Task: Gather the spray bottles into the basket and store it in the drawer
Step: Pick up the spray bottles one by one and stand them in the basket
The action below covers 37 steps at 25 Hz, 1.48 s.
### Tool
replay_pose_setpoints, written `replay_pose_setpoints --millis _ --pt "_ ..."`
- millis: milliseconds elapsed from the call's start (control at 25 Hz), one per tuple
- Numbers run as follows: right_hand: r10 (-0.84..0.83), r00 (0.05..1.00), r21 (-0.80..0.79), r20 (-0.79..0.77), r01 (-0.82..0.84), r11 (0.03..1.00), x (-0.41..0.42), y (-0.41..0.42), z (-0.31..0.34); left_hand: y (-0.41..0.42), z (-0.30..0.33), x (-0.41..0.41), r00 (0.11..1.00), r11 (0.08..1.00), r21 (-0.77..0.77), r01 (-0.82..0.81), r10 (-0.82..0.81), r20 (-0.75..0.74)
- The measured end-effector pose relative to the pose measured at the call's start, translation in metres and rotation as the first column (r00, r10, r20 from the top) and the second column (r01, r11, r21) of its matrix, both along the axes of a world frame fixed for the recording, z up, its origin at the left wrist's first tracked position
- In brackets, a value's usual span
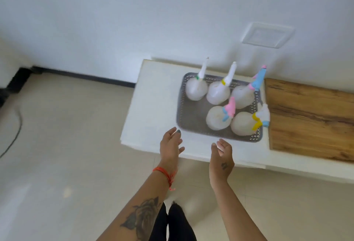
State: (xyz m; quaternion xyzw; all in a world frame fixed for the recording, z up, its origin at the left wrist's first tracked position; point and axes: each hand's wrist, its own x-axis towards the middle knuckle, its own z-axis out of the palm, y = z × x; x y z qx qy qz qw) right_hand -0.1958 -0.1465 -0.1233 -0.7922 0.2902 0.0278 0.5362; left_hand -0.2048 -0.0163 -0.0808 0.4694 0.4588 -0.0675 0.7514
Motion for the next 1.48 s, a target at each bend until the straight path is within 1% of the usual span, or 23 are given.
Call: replay_pose_setpoints --millis 160,240,320,480,600,680,800,880,1000,1080,1240,1320,1400,1480 --pt "0.246 0.969 0.036 -0.010 -0.246 0.969 -0.046 0.055 0.005 0.049 0.000 -0.080 0.969 0.968 0.052 -0.247 0.248 -0.003" --pt "0.377 0.926 0.078 -0.022 -0.374 0.924 -0.071 0.094 0.007 0.081 -0.005 -0.125 0.925 0.924 0.061 -0.378 0.380 -0.017" --pt "0.507 0.860 0.118 -0.048 -0.500 0.858 -0.100 0.135 0.010 0.112 -0.009 -0.172 0.864 0.863 0.069 -0.500 0.503 -0.023" --pt "0.723 0.688 0.148 -0.058 -0.711 0.688 -0.183 0.226 0.013 0.171 -0.020 -0.284 0.684 0.685 0.052 -0.727 0.728 -0.043" --pt "0.808 0.589 0.170 -0.020 -0.795 0.583 -0.261 0.287 0.011 0.205 -0.029 -0.374 0.549 0.551 0.019 -0.834 0.833 -0.062" --pt "0.860 0.509 0.189 -0.039 -0.841 0.506 -0.330 0.326 0.006 0.227 -0.036 -0.446 0.442 0.443 -0.006 -0.896 0.893 -0.082" --pt "0.916 0.393 0.211 -0.078 -0.891 0.401 -0.429 0.369 -0.004 0.259 -0.042 -0.547 0.315 0.316 -0.006 -0.949 0.944 -0.097" --pt "0.948 0.301 0.216 -0.106 -0.923 0.317 -0.501 0.397 -0.012 0.282 -0.047 -0.619 0.218 0.219 -0.004 -0.976 0.969 -0.113" --pt "0.977 0.167 0.217 -0.136 -0.957 0.194 -0.588 0.434 -0.020 0.313 -0.052 -0.708 0.094 0.097 0.024 -0.995 0.987 -0.131" --pt "0.987 0.064 0.212 -0.148 -0.973 0.095 -0.643 0.460 -0.028 0.328 -0.060 -0.761 -0.021 -0.018 0.023 -1.000 0.990 -0.137" --pt "0.977 -0.161 0.193 -0.137 -0.972 -0.133 -0.733 0.507 -0.052 0.347 -0.082 -0.838 -0.206 -0.209 -0.002 -0.978 0.965 -0.163" --pt "0.952 -0.276 0.186 -0.137 -0.951 -0.249 -0.774 0.527 -0.072 0.353 -0.103 -0.868 -0.279 -0.285 -0.013 -0.958 0.944 -0.175" --pt "0.917 -0.369 0.184 -0.152 -0.922 -0.341 -0.812 0.544 -0.103 0.359 -0.132 -0.897 -0.351 -0.364 -0.026 -0.931 0.912 -0.211" --pt "0.872 -0.463 0.190 -0.159 -0.881 -0.433 -0.850 0.561 -0.148 0.364 -0.176 -0.923 -0.426 -0.449 -0.048 -0.892 0.871 -0.243"
